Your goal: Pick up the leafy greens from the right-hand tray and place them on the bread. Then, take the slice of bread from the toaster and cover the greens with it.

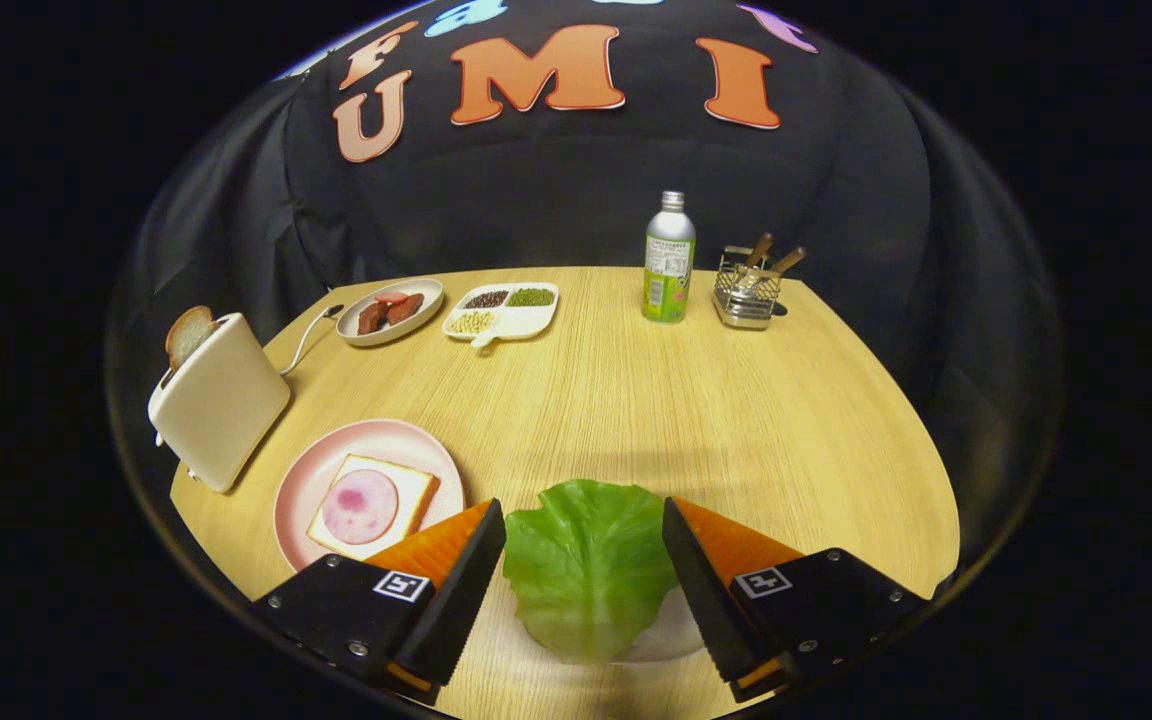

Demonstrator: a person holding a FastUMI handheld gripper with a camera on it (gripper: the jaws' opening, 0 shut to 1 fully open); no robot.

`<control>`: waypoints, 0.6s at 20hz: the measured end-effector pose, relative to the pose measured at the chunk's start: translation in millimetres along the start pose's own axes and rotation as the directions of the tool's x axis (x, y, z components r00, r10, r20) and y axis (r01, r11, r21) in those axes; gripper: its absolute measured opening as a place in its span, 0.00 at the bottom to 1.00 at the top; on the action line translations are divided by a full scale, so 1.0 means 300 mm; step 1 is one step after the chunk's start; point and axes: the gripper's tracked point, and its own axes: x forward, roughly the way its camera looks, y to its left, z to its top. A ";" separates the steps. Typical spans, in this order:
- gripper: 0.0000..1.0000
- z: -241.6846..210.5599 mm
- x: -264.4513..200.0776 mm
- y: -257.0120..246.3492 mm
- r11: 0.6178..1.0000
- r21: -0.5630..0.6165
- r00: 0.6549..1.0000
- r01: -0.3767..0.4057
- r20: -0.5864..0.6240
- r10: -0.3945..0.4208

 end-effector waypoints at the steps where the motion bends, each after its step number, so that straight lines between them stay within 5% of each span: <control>1: 0.95 -0.018 0.005 0.002 1.000 -0.005 1.000 -0.011 -0.021 0.011; 12: 0.92 -0.142 0.058 -0.014 0.998 -0.055 0.987 -0.023 -0.159 0.014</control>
